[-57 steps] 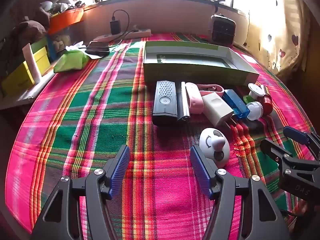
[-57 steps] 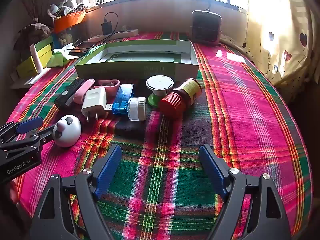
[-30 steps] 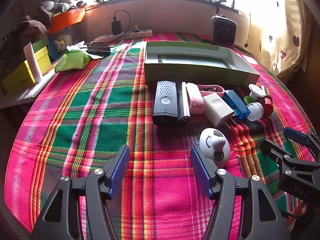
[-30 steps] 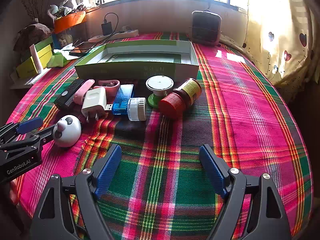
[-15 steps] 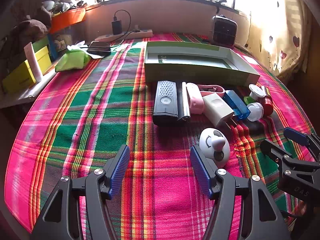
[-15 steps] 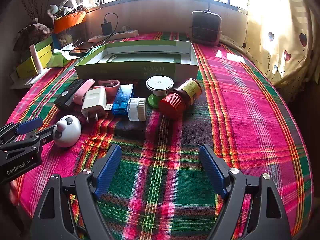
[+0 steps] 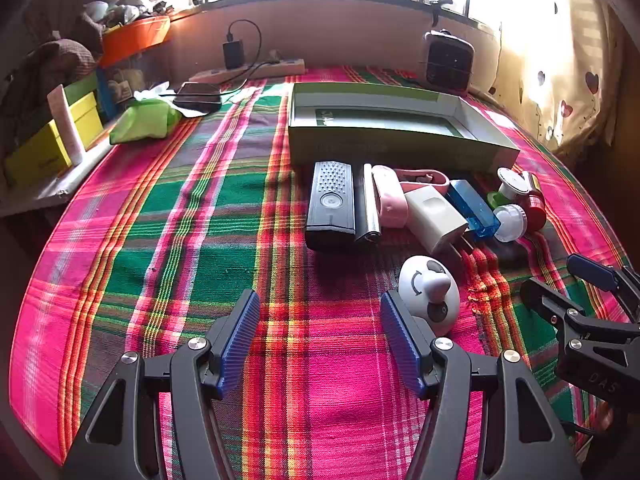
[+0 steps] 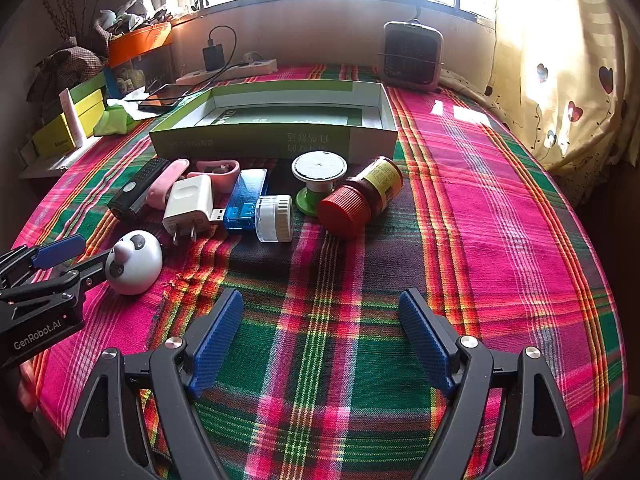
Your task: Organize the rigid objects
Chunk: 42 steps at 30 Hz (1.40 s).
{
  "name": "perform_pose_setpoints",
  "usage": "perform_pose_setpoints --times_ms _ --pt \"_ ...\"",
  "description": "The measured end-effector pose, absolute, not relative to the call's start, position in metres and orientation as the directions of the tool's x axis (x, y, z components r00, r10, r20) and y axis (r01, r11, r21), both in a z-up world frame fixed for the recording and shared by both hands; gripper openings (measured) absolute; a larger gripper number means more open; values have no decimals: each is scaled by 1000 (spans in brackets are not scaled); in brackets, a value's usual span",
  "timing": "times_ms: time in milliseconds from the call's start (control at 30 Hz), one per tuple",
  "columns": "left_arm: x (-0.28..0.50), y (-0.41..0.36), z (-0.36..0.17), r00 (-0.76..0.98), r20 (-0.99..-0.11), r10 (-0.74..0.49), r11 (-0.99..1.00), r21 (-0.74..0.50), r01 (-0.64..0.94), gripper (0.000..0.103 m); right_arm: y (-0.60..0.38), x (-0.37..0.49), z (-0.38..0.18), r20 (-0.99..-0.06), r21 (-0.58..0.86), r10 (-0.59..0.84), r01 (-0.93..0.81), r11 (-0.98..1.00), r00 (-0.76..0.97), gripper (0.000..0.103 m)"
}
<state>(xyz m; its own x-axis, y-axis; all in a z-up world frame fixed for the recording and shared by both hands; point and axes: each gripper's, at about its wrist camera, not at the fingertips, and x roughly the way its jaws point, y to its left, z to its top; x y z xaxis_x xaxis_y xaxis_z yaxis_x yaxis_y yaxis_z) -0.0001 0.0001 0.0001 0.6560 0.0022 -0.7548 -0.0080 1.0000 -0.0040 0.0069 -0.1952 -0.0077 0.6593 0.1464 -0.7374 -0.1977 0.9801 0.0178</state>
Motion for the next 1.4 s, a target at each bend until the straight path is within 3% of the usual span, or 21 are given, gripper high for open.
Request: perform_pose_setpoints --times_ms 1200,1400 --pt "0 1 -1 646 -763 -16 1000 -6 18 62 -197 8 -7 -742 25 157 -207 978 652 81" --pt "5 18 3 638 -762 -115 993 -112 46 62 -213 20 -1 -746 72 169 -174 982 645 81"
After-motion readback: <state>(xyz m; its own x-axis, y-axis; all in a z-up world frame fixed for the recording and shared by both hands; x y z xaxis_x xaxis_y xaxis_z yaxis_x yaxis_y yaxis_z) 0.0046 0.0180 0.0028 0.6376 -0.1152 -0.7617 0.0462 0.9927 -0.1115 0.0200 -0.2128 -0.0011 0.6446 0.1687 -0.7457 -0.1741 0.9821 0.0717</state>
